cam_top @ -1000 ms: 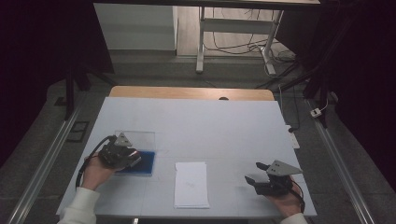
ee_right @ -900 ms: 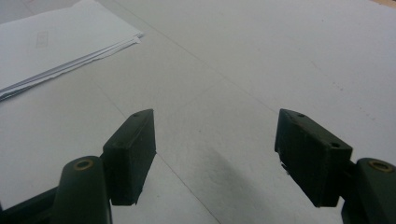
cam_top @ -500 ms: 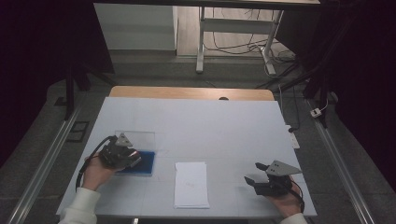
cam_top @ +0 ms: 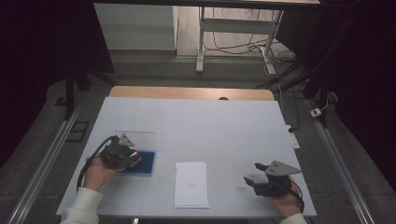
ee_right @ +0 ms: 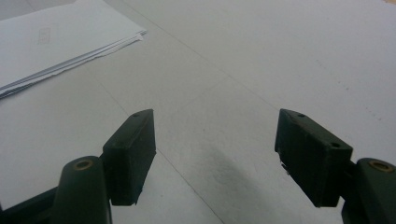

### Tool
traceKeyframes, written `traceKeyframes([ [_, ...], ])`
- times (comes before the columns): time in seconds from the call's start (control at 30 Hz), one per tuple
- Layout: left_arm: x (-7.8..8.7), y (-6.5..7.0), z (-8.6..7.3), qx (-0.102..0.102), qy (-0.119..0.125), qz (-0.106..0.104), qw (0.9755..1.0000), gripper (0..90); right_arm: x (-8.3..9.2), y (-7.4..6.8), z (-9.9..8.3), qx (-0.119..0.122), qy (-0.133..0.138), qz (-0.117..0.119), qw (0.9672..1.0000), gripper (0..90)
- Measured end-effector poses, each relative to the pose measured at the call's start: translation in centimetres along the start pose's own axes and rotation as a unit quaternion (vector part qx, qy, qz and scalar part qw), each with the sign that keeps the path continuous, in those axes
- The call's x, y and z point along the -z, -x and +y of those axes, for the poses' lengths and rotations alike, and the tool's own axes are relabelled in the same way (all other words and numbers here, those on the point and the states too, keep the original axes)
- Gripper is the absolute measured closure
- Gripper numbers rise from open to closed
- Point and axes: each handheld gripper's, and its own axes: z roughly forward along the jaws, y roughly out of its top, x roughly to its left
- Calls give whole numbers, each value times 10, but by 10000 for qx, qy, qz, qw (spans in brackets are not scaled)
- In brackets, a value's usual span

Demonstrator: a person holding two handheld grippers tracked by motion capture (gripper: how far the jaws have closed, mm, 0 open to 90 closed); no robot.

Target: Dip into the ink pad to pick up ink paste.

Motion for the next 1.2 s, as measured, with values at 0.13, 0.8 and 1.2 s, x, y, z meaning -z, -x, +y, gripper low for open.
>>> traceKeyframes([
  [0.13,-1,1,1,-25,-29,32,10000,711,-1,-1,0,32,0,15,10000,285],
  [0.8,-2,2,-1,-31,7,41,10000,712,-3,-1,0,37,-15,34,10000,284],
  [1.2,12,-1,1,8,277,-153,9995,707,-1,0,-1,18,-14,36,10000,284],
])
